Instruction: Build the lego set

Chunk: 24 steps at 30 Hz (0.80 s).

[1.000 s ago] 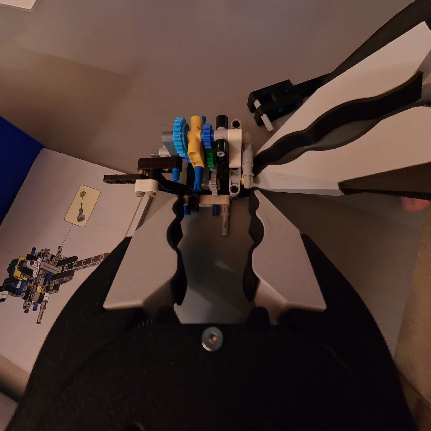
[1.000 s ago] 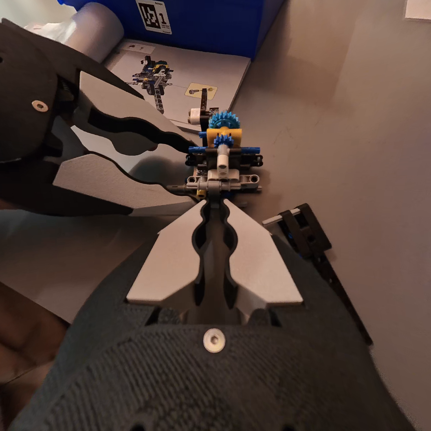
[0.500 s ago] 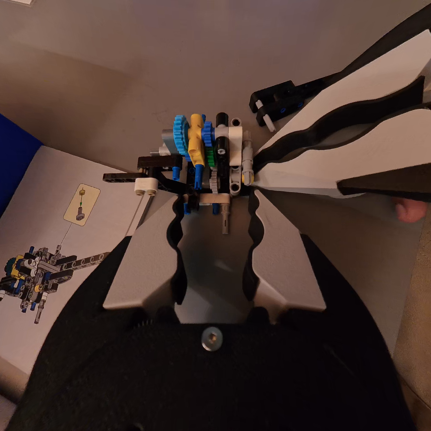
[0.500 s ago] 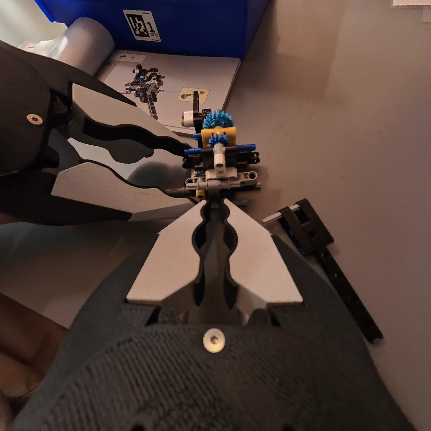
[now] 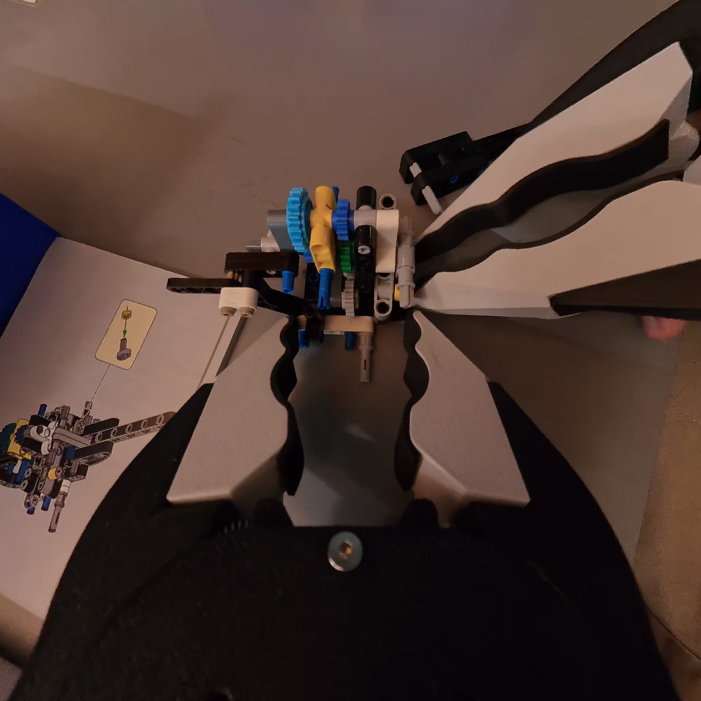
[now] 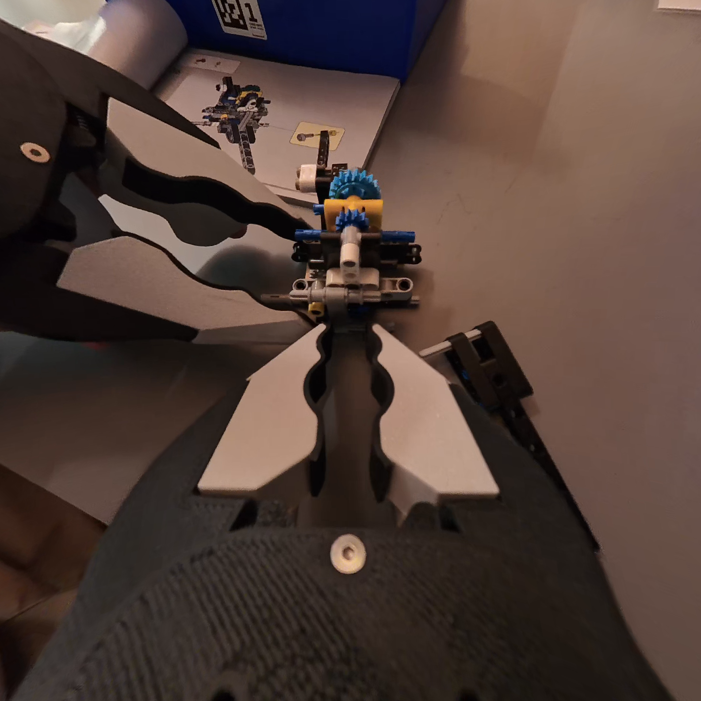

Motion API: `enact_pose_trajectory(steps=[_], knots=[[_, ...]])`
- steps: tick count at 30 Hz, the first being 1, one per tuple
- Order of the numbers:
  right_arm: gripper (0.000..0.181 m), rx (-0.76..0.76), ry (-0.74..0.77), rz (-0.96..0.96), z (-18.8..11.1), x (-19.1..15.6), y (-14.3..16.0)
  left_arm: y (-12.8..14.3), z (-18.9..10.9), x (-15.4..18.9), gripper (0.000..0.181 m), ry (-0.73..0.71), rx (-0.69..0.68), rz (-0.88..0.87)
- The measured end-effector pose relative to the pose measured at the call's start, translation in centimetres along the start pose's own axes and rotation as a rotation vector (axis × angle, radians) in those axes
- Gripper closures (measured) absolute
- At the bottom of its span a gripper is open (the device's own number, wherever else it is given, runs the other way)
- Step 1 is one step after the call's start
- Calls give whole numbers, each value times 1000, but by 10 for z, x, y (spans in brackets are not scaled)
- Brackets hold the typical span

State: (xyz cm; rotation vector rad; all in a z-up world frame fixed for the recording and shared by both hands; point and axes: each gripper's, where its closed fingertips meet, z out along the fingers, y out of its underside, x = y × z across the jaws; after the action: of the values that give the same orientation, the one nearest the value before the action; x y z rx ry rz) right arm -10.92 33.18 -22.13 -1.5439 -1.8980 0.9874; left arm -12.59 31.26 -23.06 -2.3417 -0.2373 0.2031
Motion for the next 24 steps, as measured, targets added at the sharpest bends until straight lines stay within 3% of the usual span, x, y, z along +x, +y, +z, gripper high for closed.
enact_pose_trajectory(steps=[1,11,24], knots=[[160,-1,6,2,0,2,0,0,0,0,125,0,0,1],[138,-1,71,-10,-2,13,1,0,0,1,125,1,1,4],[149,-32,-63,27,0,6,2,0,-1,1,125,12,2,2]])
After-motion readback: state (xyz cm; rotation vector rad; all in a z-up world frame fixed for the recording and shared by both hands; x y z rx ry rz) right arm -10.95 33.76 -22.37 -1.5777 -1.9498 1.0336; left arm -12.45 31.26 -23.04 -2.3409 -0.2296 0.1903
